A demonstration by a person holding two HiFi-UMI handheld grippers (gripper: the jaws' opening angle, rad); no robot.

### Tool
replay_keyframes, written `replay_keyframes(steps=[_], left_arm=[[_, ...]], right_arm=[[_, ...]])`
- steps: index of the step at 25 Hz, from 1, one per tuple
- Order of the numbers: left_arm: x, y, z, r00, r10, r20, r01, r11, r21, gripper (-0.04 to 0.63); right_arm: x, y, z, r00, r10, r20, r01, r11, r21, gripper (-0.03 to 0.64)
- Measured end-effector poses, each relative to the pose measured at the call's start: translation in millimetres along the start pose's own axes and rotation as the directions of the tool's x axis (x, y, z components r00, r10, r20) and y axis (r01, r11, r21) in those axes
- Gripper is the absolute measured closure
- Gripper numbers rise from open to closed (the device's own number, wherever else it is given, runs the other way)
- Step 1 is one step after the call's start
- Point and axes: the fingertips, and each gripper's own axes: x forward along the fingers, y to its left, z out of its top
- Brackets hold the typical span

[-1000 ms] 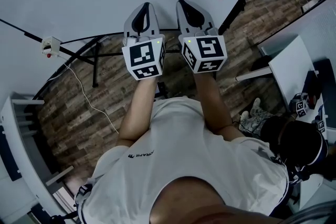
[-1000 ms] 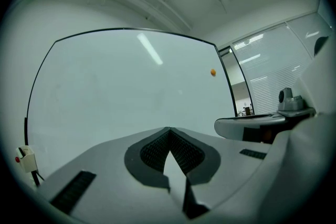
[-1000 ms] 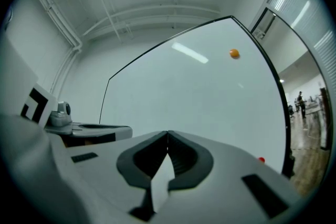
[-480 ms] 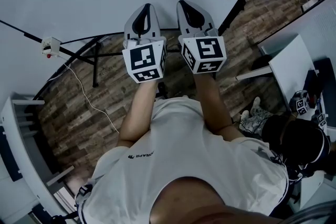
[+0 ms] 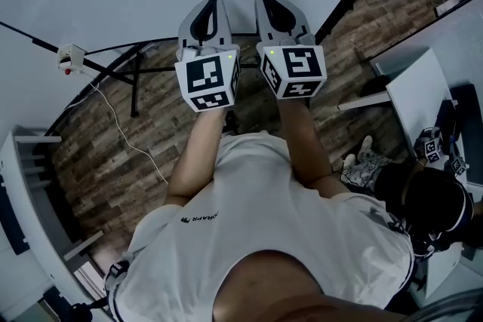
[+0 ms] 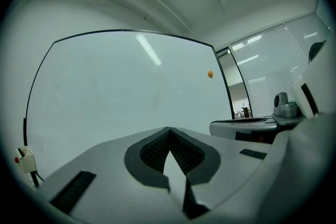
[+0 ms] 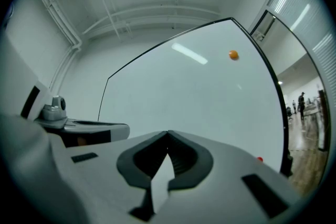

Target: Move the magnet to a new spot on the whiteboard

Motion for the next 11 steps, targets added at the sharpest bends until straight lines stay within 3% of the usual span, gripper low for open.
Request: replay_keyframes(steps=[11], left_arm=[[3.6, -2.9, 4.7, 1.000, -0.010, 0.016, 0.010, 1.000, -0.015, 0.594]], right_arm=[[-2.6, -6.7, 8.4, 0.999, -0.022, 0.030, 0.022, 1.000, -0.007, 0.603]])
